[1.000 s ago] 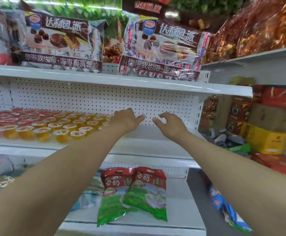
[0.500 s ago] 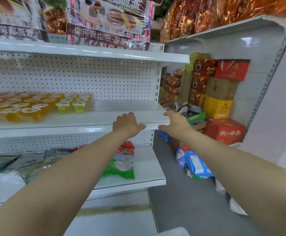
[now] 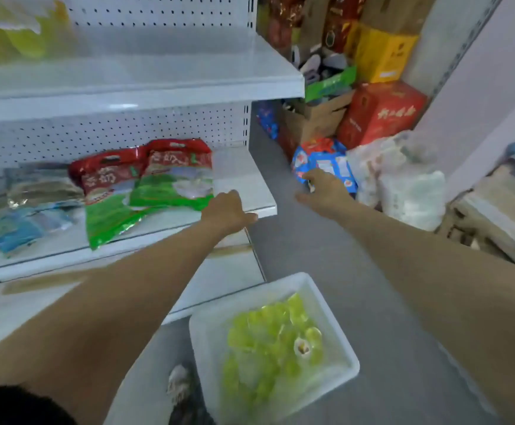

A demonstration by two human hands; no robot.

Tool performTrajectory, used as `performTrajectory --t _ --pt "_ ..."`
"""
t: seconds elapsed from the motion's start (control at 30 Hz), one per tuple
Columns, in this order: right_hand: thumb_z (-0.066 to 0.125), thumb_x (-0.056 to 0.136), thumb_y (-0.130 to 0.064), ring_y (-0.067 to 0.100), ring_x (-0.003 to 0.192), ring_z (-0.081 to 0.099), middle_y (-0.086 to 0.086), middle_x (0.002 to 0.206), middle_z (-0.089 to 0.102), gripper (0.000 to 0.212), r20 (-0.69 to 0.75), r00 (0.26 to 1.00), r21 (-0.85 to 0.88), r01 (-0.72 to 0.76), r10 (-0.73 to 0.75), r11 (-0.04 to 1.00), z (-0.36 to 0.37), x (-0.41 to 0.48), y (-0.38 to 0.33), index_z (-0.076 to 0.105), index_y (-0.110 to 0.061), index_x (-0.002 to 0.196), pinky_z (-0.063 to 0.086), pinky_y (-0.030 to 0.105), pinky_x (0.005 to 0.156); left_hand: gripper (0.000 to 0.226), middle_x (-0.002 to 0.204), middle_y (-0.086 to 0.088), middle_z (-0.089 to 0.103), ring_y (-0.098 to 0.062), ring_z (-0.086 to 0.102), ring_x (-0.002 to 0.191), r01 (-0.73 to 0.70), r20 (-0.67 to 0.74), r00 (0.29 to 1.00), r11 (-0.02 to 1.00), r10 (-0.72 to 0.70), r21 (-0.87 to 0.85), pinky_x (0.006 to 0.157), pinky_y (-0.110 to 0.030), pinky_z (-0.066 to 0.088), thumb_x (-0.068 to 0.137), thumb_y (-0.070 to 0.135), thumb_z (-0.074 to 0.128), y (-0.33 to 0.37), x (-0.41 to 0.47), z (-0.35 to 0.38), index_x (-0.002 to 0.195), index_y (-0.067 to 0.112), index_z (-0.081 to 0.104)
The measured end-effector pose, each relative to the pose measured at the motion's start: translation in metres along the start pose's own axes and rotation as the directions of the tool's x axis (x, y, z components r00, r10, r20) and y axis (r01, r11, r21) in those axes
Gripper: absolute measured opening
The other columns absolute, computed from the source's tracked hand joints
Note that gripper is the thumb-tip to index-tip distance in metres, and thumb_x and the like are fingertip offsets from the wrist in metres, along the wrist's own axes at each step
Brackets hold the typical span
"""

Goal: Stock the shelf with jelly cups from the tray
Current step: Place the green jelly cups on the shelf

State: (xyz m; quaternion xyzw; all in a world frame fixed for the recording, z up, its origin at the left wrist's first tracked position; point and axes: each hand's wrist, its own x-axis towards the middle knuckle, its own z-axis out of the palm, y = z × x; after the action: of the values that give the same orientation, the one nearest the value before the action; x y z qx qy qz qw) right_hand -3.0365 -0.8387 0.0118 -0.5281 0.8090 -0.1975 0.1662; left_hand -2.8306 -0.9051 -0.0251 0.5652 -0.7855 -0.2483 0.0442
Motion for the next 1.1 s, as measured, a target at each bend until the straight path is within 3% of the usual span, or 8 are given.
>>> performTrajectory --t 0.17,0.3,0.53,0.63,0.7,0.87,0.97,1.1 --pt "0.071 0.087 -0.031 0.028 0.122 0.055 0.013 0.134 0.057 0.054 0.214 0.956 0.042 -0.214 0.200 0.976 0.087 -0.017 0.039 0.053 -0.008 0.133 0.039 0.030 0.099 0.064 0.127 -0.013 0.057 -0.033 0.053 0.118 0.066 0.237 0.969 0.998 -0.064 0.001 0.098 -0.042 0.046 0.082 0.054 0.068 -0.051 0.001 0.092 0.123 0.007 0.054" --pt "0.072 0.085 -0.036 0.026 0.126 0.050 0.012 0.134 0.057 0.054 0.366 0.875 0.033 -0.354 0.318 0.935 0.160 -0.045 0.076 0.056 -0.010 0.130 0.035 0.030 0.104 0.058 0.120 -0.011 0.060 -0.031 0.055 0.113 0.131 0.403 0.907 0.991 -0.123 0.009 0.094 -0.041 0.048 0.081 0.051 0.070 -0.093 -0.010 0.155 0.119 0.008 0.056" --pt "0.065 0.090 -0.044 0.020 0.124 0.054 0.004 0.131 0.060 0.049 0.613 0.639 -0.063 -0.547 0.465 0.835 0.260 -0.106 0.134 0.060 -0.015 0.129 0.039 0.026 0.099 0.060 0.120 -0.006 0.058 -0.023 0.056 0.107 0.258 0.636 0.738 0.965 -0.223 0.039 0.080 -0.030 0.045 0.081 0.050 0.071 -0.154 -0.043 0.260 0.122 0.009 0.053" --pt "0.065 0.090 -0.046 0.021 0.127 0.052 0.005 0.132 0.060 0.051 0.648 0.549 -0.093 -0.631 0.528 0.770 0.297 -0.127 0.156 0.061 -0.013 0.129 0.035 0.030 0.109 0.060 0.112 -0.007 0.058 -0.021 0.054 0.092 0.285 0.686 0.682 0.956 -0.251 0.066 0.071 -0.029 0.042 0.081 0.051 0.071 -0.170 -0.050 0.293 0.117 0.007 0.053" --pt "0.065 0.089 -0.047 0.021 0.129 0.049 0.004 0.133 0.059 0.052 0.656 0.485 -0.108 -0.698 0.578 0.708 0.318 -0.139 0.170 0.062 -0.012 0.128 0.032 0.034 0.112 0.061 0.113 -0.008 0.058 -0.022 0.056 0.095 0.302 0.701 0.659 0.950 -0.271 0.084 0.071 -0.028 0.040 0.082 0.052 0.070 -0.179 -0.051 0.312 0.118 0.006 0.052" --pt "0.076 0.079 -0.049 0.018 0.093 0.049 0.000 0.103 0.055 0.063 0.633 0.353 -0.007 -0.887 0.689 0.462 0.372 -0.159 0.205 0.063 -0.009 0.126 0.046 0.041 0.100 0.069 0.124 -0.011 0.056 -0.027 0.055 0.114 0.316 0.726 0.616 0.940 -0.307 0.129 0.082 -0.030 0.043 0.082 0.053 0.070 -0.192 -0.043 0.350 0.128 0.006 0.048" --pt "0.076 0.078 -0.046 0.022 0.083 0.051 0.003 0.093 0.060 0.056 0.615 0.335 0.052 -0.921 0.714 0.387 0.390 -0.159 0.206 0.066 -0.009 0.120 0.049 0.040 0.084 0.073 0.127 -0.011 0.055 -0.028 0.055 0.116 0.345 0.728 0.597 0.927 -0.337 0.145 0.085 -0.032 0.043 0.080 0.056 0.071 -0.199 -0.038 0.367 0.130 0.008 0.047" --pt "0.075 0.081 -0.043 0.025 0.097 0.063 0.004 0.105 0.069 0.042 0.567 0.343 0.055 -0.923 0.749 0.382 0.401 -0.155 0.197 0.068 -0.015 0.111 0.052 0.039 0.094 0.079 0.126 -0.012 0.053 -0.030 0.055 0.117 0.356 0.712 0.590 0.914 -0.380 0.193 0.085 -0.032 0.042 0.076 0.063 0.070 -0.205 -0.037 0.385 0.129 0.009 0.048"
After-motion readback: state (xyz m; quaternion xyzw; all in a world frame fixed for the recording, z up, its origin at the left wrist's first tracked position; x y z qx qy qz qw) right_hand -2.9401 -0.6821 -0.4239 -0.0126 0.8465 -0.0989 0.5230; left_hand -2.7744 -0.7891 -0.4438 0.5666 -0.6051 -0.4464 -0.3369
